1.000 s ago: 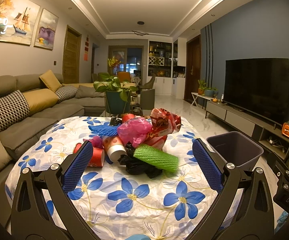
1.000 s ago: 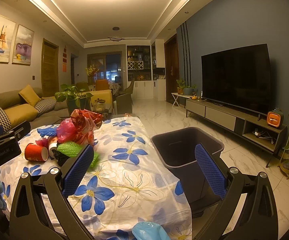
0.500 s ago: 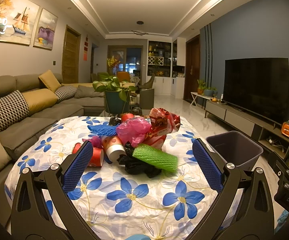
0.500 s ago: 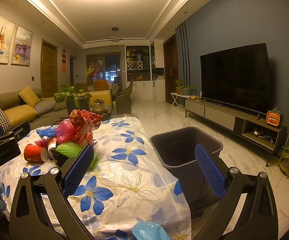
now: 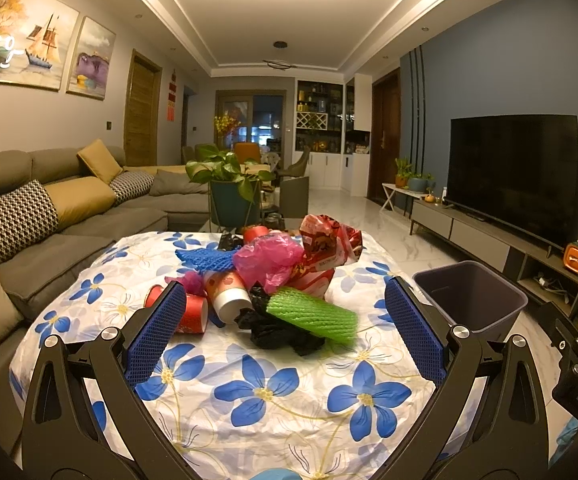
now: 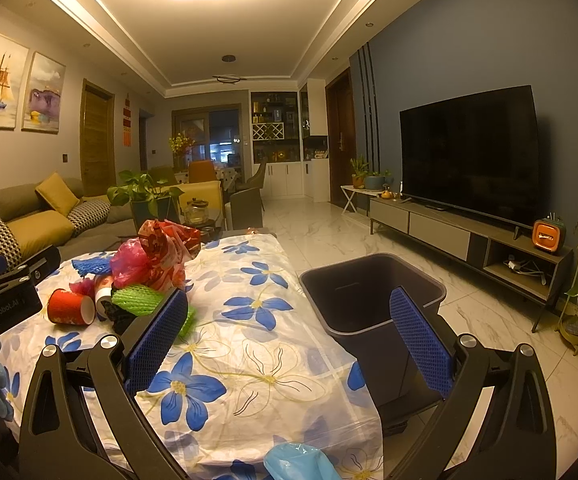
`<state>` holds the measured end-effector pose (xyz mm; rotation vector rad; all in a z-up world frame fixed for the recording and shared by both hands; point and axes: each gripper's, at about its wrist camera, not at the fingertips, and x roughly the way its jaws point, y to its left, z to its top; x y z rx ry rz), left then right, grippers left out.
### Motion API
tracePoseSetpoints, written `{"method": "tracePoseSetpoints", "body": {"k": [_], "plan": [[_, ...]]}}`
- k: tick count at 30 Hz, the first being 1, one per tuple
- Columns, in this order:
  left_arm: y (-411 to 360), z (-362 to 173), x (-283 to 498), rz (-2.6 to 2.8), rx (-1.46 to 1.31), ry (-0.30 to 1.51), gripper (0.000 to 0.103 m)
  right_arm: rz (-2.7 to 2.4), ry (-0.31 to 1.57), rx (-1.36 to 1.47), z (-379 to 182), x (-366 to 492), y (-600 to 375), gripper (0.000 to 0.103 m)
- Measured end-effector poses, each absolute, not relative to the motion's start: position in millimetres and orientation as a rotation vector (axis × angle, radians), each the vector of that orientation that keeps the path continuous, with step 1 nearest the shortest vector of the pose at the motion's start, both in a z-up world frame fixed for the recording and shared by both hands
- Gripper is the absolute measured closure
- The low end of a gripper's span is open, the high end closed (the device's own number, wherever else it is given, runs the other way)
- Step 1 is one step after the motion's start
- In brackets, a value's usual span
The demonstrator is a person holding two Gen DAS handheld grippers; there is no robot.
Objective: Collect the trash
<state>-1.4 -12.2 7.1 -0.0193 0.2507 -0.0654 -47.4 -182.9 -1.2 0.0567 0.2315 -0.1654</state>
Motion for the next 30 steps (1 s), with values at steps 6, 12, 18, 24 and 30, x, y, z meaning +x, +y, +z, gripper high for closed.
{"method": "tracePoseSetpoints", "body": {"k": [6, 12, 18, 24, 30], "plan": [[-12, 7, -2, -0.065, -0.018, 0.251, 0.005, -0.165, 0.232, 0.057, -1, -47, -183, 0.006], [-13, 5, 0, -0.066, -0.017, 0.257, 0.005, -0.164, 0.230, 0.059, -1, -48, -184, 0.006], [-12, 2, 3, -0.067, -0.017, 0.260, 0.005, -0.163, 0.230, 0.065, 0, -47, -185, 0.006], [-9, 0, 6, -0.070, -0.020, 0.261, 0.005, -0.147, 0.231, 0.077, -2, -41, -183, 0.006], [-2, -5, 14, -0.073, -0.014, 0.267, 0.005, -0.118, 0.230, 0.098, -9, -28, -180, 0.006]]}}
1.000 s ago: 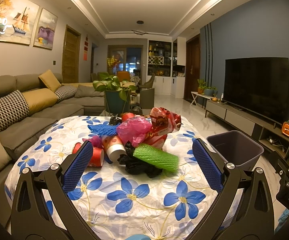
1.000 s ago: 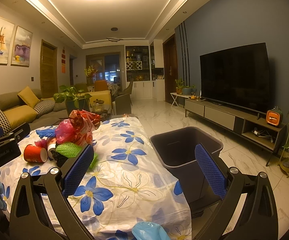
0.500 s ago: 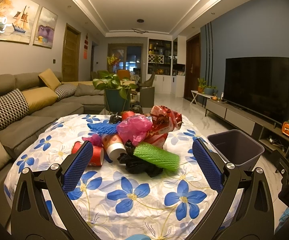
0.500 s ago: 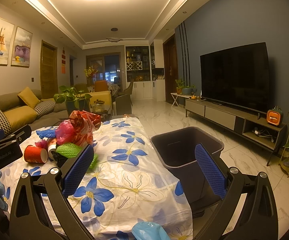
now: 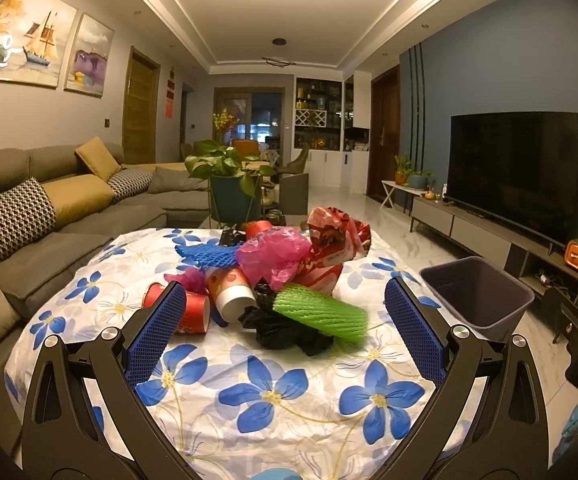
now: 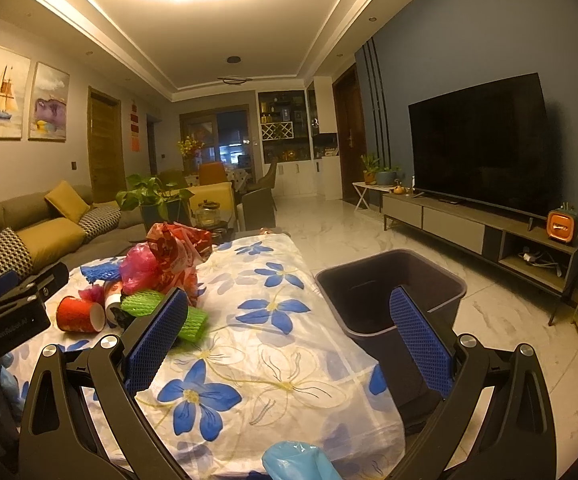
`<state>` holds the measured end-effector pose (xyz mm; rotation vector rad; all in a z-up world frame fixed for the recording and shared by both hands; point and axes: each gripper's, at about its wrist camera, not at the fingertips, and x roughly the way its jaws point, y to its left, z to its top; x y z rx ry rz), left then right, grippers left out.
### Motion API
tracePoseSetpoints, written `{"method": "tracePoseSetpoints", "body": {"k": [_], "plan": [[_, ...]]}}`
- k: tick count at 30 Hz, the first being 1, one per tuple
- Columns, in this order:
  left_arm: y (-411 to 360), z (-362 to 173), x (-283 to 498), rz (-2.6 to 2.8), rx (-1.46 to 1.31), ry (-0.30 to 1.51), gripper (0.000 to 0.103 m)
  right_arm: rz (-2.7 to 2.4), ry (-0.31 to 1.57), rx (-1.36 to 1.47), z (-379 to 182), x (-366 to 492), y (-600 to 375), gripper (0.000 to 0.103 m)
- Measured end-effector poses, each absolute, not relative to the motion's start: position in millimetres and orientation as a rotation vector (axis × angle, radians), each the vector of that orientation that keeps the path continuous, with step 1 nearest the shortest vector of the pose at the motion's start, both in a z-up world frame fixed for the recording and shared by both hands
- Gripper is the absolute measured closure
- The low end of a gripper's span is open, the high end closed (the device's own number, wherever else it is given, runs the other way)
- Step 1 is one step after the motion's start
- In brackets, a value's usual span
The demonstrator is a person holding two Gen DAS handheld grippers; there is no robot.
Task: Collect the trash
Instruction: 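Grasp the green foam mesh sleeve with the right tool while the left tool grasps the red snack bag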
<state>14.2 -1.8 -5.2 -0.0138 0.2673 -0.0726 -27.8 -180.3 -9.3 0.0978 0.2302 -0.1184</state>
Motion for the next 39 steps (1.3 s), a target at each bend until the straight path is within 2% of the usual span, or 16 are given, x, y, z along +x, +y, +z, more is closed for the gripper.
{"method": "tracePoseSetpoints", "body": {"k": [9, 11, 15, 17, 18, 27, 33, 36, 38, 39], "plan": [[34, -22, 37, -0.017, -0.079, 0.318, 0.005, -0.002, 0.241, 0.090, -27, 15, -155, 0.006], [43, -26, 44, 0.018, -0.076, 0.326, 0.005, 0.027, 0.257, 0.090, -34, 29, -148, 0.011], [59, -34, 56, 0.067, -0.076, 0.330, 0.005, 0.070, 0.291, 0.081, -49, 57, -132, 0.014], [68, -39, 63, 0.079, -0.087, 0.331, 0.005, 0.102, 0.327, 0.074, -62, 77, -121, 0.024], [71, -41, 64, 0.087, -0.089, 0.328, 0.005, 0.109, 0.341, 0.073, -67, 83, -118, 0.026], [107, -52, 84, 0.156, -0.115, 0.292, 0.005, 0.203, 0.470, 0.016, -104, 145, -68, 0.032], [126, -60, 95, 0.165, -0.140, 0.295, 0.005, 0.207, 0.529, -0.043, -117, 168, -48, 0.047], [129, -62, 99, 0.161, -0.144, 0.300, 0.006, 0.218, 0.541, -0.057, -119, 170, -44, 0.060], [129, -61, 102, 0.141, -0.154, 0.302, 0.009, 0.230, 0.544, -0.059, -120, 170, -45, 0.074], [127, -60, 103, 0.132, -0.154, 0.302, 0.010, 0.231, 0.542, -0.062, -120, 170, -44, 0.077]]}}
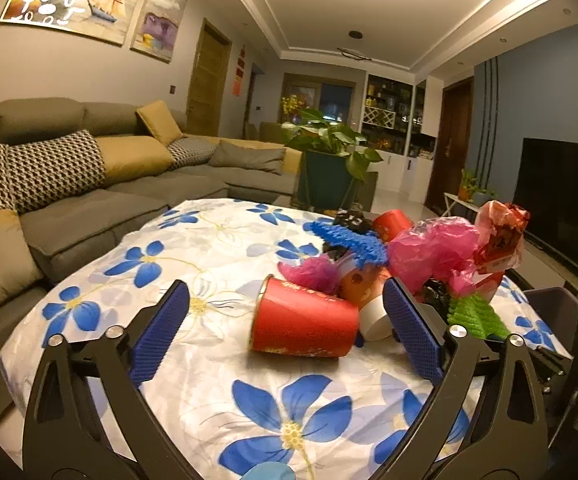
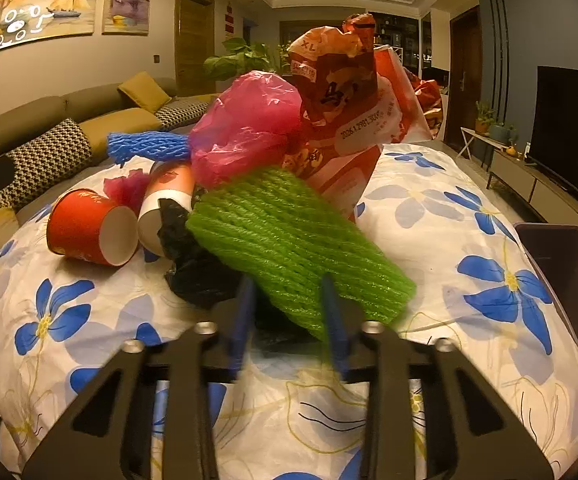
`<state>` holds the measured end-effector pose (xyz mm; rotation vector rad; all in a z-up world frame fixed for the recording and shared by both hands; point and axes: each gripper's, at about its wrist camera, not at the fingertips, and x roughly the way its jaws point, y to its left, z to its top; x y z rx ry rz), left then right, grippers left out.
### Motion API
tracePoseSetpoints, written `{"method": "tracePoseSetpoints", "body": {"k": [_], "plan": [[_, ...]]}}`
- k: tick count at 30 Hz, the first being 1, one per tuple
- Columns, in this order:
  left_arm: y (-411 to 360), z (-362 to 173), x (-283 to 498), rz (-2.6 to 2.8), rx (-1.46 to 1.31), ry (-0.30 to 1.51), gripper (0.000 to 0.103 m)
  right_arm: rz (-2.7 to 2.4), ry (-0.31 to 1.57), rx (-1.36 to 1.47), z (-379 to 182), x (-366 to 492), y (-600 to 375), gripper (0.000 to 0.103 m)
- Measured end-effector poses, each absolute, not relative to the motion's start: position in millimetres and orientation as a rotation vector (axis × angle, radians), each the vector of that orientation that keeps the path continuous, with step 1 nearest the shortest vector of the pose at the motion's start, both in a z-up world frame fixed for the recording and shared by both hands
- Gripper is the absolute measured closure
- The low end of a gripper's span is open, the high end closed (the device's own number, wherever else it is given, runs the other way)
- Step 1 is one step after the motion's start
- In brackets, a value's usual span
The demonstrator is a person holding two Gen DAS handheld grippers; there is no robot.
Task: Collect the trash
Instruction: 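Grasp the green foam mesh sleeve with the right tool while the left tool grasps the red snack bag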
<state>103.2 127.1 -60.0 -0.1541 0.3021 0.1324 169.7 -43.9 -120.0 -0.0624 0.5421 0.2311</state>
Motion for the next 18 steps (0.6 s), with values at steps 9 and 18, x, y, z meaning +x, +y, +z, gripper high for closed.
{"method": "tracePoseSetpoints", "body": {"k": [9, 18], "plan": [[95, -46, 115, 0.022, -0.133, 0.285, 0.018, 0.231, 0.461, -0.072, -107, 140, -60, 0.091], [22, -26, 144, -0.176, -0.095, 0.240, 0.018, 0.120, 0.374, 0.034, -84, 105, -122, 0.091]]}}
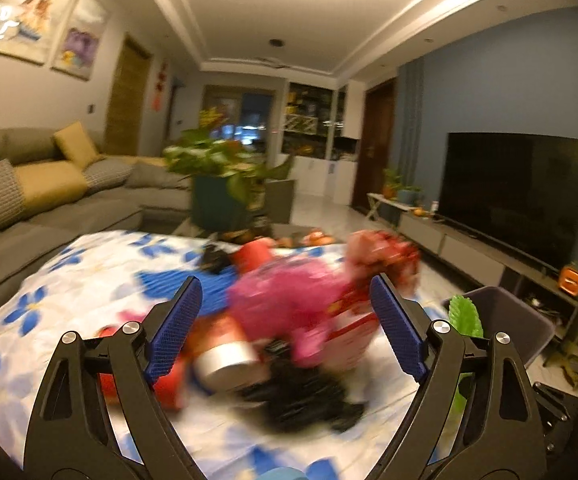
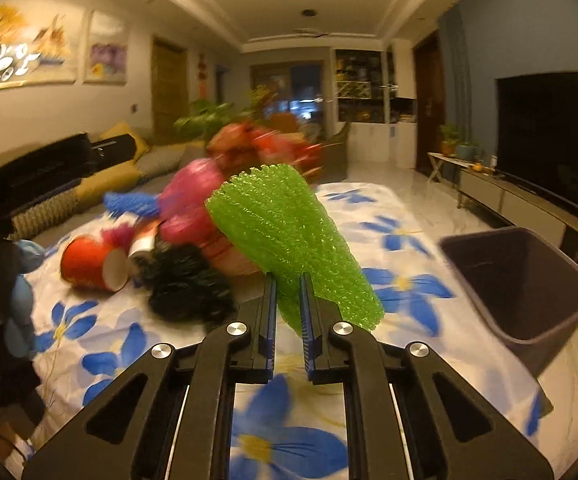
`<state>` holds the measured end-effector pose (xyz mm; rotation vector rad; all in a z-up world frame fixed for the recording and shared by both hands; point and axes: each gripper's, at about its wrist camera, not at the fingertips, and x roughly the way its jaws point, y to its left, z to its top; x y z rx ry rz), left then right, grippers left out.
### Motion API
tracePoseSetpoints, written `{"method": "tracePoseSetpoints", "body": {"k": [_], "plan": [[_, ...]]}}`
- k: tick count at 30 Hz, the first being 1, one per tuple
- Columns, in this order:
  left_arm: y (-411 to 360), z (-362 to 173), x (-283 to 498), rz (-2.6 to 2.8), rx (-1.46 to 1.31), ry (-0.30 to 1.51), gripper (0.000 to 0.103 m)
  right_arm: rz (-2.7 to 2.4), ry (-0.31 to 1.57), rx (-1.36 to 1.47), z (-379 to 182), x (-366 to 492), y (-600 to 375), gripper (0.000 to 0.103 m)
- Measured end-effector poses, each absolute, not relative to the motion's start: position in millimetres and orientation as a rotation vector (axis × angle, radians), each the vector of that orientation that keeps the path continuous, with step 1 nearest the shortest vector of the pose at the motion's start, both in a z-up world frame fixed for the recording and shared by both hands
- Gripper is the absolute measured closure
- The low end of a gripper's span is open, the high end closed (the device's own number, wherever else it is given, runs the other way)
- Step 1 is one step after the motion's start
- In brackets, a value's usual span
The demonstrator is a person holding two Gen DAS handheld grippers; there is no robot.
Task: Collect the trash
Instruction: 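Grasp the green foam mesh sleeve with the right tool while the left tool grasps the red snack bag, then carry both items over the grey bin and open both tools to drop them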
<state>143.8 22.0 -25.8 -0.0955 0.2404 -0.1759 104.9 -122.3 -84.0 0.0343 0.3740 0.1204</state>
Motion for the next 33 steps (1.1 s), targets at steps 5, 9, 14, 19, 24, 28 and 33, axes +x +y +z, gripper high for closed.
{"method": "tracePoseSetpoints", "body": {"k": [5, 9, 14, 19, 24, 28, 33], "plan": [[-17, -18, 173, -0.253, -0.065, 0.246, 0.018, 0.048, 0.353, 0.077, -78, 101, -156, 0.091], [-34, -14, 201, -0.275, -0.057, 0.266, 0.018, 0.013, 0.338, 0.098, -75, 98, -178, 0.091], [-46, -18, 228, -0.307, -0.063, 0.325, 0.036, -0.024, 0.321, 0.114, -72, 96, -201, 0.091], [-44, -36, 235, -0.315, -0.069, 0.393, 0.068, -0.047, 0.325, 0.132, -74, 99, -212, 0.091], [-38, -43, 226, -0.309, -0.096, 0.395, 0.085, -0.057, 0.315, 0.143, -73, 101, -217, 0.091], [-34, -34, 206, -0.316, -0.109, 0.362, 0.088, -0.068, 0.298, 0.152, -71, 100, -224, 0.091], [-22, -7, 180, -0.345, -0.141, 0.293, 0.088, -0.091, 0.278, 0.160, -68, 94, -233, 0.091]]}}
